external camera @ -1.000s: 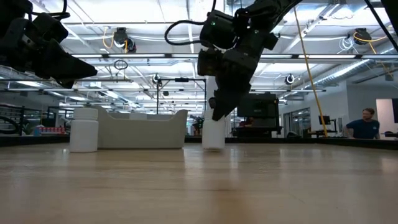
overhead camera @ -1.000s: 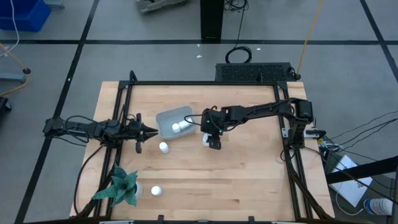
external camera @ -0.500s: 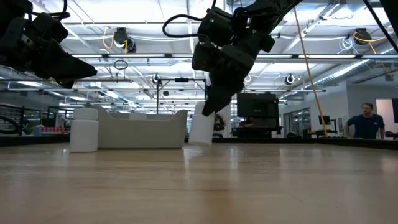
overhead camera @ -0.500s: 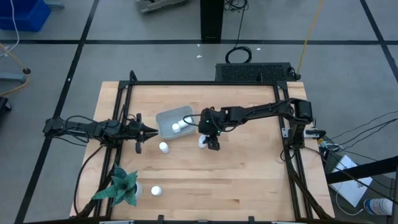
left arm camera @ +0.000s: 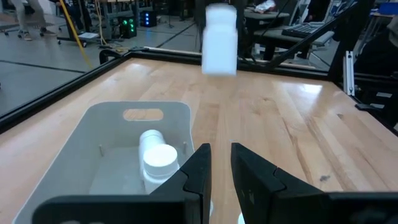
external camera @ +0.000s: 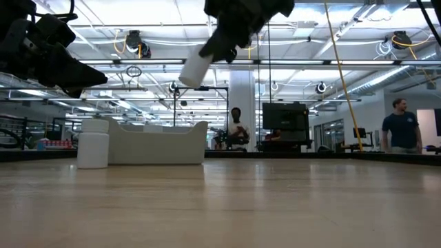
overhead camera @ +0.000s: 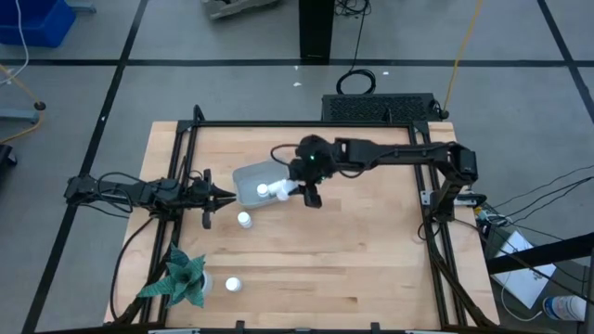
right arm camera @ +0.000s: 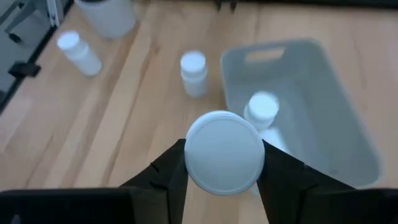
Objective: Pick and place pill bottles into a basket
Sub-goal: Put the white pill bottle in the gray bin
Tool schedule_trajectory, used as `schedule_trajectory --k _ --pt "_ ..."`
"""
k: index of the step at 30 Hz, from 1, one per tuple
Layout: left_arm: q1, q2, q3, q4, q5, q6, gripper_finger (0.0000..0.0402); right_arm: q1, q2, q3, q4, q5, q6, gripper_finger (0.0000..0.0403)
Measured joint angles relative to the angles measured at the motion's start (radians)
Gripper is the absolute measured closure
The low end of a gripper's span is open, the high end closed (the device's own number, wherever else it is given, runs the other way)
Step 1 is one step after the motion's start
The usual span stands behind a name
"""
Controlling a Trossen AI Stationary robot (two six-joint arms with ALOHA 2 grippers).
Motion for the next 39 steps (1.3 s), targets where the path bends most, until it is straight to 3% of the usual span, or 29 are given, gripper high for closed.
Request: schedule_trajectory --k 8,24,39 --pt "0.0 0.0 0.0 0.004 0.0 0.012 0.0337 -0.082 0.081 0.16 -0.127 0.022 -0.05 0.0262" --pt "0.0 0.013 -0.002 0.016 0.003 0.022 0.0337 -0.119 0.417 0.491 -0.227 -0.008 -0.175 0.0262" --pt "0.0 0.026 -0.002 0.015 0.008 0.019 0.0337 -0.205 0.483 0.51 -0.205 -0.061 -0.178 0.0262"
